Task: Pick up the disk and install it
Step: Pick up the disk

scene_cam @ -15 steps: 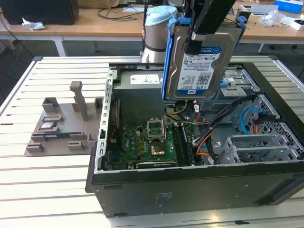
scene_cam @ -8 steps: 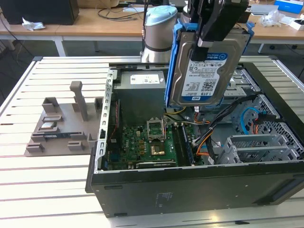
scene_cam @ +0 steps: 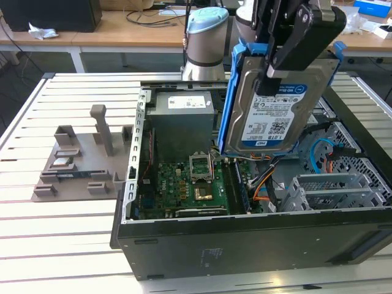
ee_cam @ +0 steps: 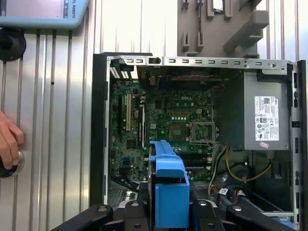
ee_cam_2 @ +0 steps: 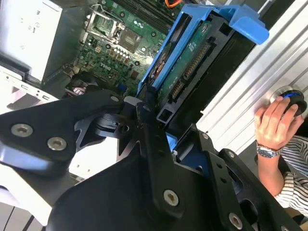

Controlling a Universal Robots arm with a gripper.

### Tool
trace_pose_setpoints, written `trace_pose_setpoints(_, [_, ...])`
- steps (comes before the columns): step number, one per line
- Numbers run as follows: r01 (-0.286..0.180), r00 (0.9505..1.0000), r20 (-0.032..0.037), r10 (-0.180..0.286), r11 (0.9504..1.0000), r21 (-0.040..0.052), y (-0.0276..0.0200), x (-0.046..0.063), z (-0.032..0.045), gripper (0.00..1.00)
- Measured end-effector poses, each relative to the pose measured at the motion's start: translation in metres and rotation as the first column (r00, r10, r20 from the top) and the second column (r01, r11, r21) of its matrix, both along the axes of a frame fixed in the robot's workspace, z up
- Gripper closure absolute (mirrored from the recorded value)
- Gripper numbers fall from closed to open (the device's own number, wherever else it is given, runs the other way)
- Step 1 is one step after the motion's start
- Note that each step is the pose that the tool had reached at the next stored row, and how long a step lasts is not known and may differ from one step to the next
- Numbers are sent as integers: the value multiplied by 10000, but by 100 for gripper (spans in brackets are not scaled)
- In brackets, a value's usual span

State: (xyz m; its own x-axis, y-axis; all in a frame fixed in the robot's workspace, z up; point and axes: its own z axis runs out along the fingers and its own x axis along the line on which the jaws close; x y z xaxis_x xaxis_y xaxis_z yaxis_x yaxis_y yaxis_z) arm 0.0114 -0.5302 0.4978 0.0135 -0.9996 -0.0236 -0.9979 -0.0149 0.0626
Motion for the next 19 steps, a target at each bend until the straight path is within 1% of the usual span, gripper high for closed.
trace_pose_setpoints(1, [1, 10000, -6, -1, 10000, -1, -36, 10, -2, 63])
trace_pose_setpoints(2, [0, 10000, -8, 0, 10000, -1, -54, 16, -3, 63])
trace_pose_setpoints(4, [1, 10000, -19, -1, 10000, 1, -118, 40, -7, 63])
trace_pose_setpoints(7, [1, 10000, -33, -1, 10000, 1, -161, 82, -13, 63])
trace_pose_setpoints(12, [1, 10000, -62, -1, 10000, 0, -191, 249, -24, 63])
trace_pose_setpoints(19, [1, 10000, -73, -1, 10000, 0, -227, 347, -30, 63])
